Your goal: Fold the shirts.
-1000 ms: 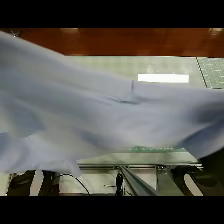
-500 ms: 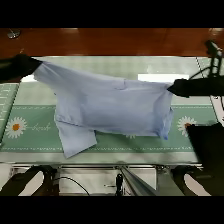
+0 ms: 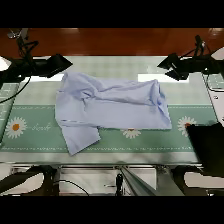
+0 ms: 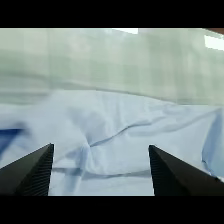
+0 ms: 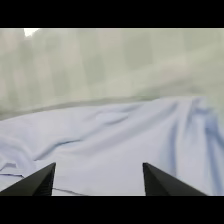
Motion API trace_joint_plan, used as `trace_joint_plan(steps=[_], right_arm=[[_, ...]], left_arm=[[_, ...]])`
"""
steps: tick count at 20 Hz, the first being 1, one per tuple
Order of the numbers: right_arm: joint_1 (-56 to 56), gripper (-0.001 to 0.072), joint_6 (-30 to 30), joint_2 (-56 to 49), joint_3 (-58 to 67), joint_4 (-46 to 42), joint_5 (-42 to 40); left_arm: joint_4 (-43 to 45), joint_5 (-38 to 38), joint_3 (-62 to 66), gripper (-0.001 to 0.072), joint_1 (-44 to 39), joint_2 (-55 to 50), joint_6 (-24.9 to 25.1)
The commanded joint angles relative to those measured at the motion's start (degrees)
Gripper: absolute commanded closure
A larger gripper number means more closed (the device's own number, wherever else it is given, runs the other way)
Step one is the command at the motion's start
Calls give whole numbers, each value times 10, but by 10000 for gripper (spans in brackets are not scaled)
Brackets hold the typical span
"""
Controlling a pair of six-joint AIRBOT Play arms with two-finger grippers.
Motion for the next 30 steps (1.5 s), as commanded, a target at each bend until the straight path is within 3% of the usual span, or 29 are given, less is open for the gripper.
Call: trace_joint_plan(steps=[1, 3, 5, 8, 11, 14, 20, 30], right_arm=[[-83, 88, -50, -10, 28, 7, 117], [-130, 88, -54, 18, 20, -136, 197], [-165, 88, -48, 62, -37, -220, 208], [-210, 89, -80, 157, -205, -144, 140], [-224, 89, -139, 245, -357, -47, 83], [-224, 89, -146, 268, -406, -37, 70], [-224, 89, -147, 267, -406, -31, 92], [-224, 89, -147, 267, -406, -35, 108]], left_arm=[[84, -92, 23, 3, 47, -14, -11], [172, -179, 21, 4, 113, -14, -56], [226, -244, -10, 4, 183, -13, -77], [193, -271, -110, 4, 275, -5, -71], [63, -275, -210, 4, 321, -2, 7], [5, -258, -250, 4, 322, -5, 71], [-24, -249, -251, 4, 268, -50, 108], [-22, -236, -250, 6, 231, -94, 111]])
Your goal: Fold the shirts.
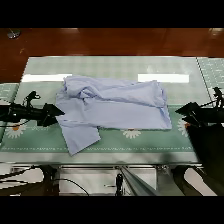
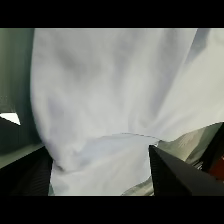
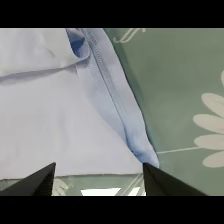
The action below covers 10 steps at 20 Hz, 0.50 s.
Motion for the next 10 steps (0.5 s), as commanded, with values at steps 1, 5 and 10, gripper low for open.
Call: trace_joint_plan(steps=[1, 5, 10], right_arm=[[0, 89, 0, 0, 0, -1, 0], [0, 89, 7, 0, 0, -27, 2], [0, 89, 55, 0, -1, -185, 76]], left_arm=[[2, 4, 0, 7, -8, -6, 3], [2, 31, 0, 543, -43, -6, 1], [2, 28, 0, 688, -50, -5, 3]])
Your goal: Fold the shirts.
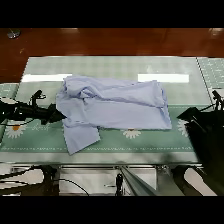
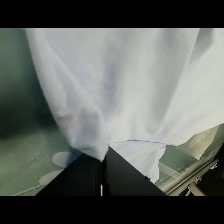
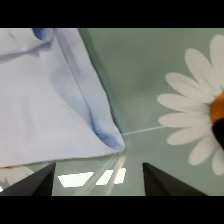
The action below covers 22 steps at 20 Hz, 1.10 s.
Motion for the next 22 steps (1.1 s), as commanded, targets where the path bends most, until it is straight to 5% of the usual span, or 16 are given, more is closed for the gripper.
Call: trace_joint_plan(steps=[1, 12, 22], right_arm=[[2, 88, 31, 0, -1, -102, 64], [2, 89, -9, -100, -25, 56, 5], [125, 113, 18, -156, -2, 63, -86]], left_arm=[[0, 1, 0, 688, -5, 0, 1], [0, 3, 0, 687, -5, 0, 1], [0, -1, 0, 687, -6, 0, 1]])
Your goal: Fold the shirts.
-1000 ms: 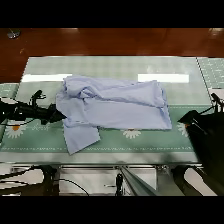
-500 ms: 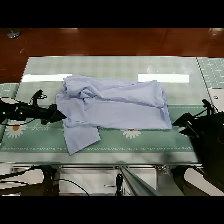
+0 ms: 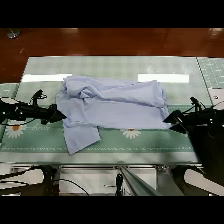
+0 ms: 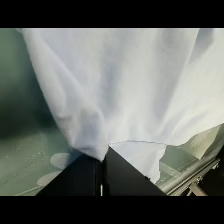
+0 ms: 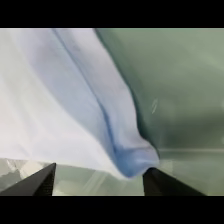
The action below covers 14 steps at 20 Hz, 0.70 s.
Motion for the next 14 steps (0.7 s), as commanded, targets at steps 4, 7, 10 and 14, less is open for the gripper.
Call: trace_joint_plan(steps=[4, 7, 10, 14], right_arm=[[59, 693, 7, -17, 16, -2, -47], [59, 694, -11, -10, 51, 7, -18], [59, 694, -11, 29, 191, 39, 3], [58, 694, 23, 70, 490, 38, 6]], left_arm=[[0, -7, 0, 688, 0, 1, 0], [-14, -32, 17, 688, 0, 7, 6], [-178, -42, 108, 688, 0, 66, 40], [-340, 40, 331, 689, 1, 166, 65]])
